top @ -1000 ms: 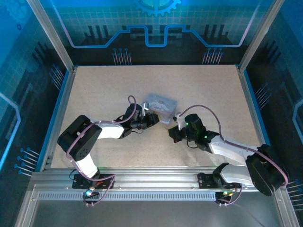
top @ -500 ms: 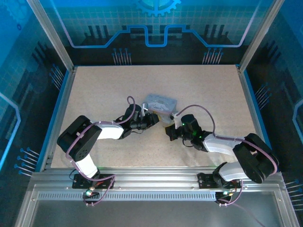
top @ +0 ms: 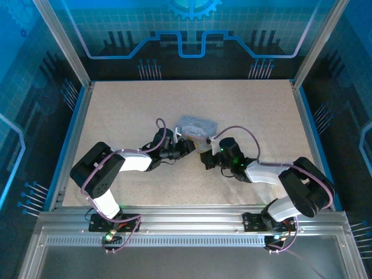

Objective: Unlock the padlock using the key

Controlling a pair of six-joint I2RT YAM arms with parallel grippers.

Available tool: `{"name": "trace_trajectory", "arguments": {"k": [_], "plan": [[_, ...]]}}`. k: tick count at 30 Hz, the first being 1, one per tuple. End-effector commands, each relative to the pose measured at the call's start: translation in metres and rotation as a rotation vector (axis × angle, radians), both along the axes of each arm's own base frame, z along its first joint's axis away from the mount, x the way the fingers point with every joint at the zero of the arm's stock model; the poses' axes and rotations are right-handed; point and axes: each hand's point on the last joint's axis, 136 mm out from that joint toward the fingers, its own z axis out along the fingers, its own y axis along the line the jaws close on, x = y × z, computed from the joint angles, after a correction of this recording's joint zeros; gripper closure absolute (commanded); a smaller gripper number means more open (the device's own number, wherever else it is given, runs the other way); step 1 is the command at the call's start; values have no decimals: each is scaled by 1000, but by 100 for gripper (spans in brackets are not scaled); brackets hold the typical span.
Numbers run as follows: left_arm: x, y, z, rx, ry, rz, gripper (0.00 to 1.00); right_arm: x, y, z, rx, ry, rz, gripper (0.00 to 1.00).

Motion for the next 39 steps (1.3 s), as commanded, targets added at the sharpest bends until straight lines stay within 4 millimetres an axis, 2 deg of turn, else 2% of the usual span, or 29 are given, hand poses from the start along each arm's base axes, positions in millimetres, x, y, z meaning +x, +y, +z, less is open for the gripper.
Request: {"name": "trace_trajectory", "arguments": {"k": [1,22,39], "plan": [[-5,-7,18,-55,-33,-27,82,14,2,9,21,-29,-24,99],[-5,-8,16,-52,-24,-31,82,29,3,10,37,-30,-50,100],[-4,-9,14,-53,-18,-30,82,30,-1,18,86,-53,-52,100]]}}
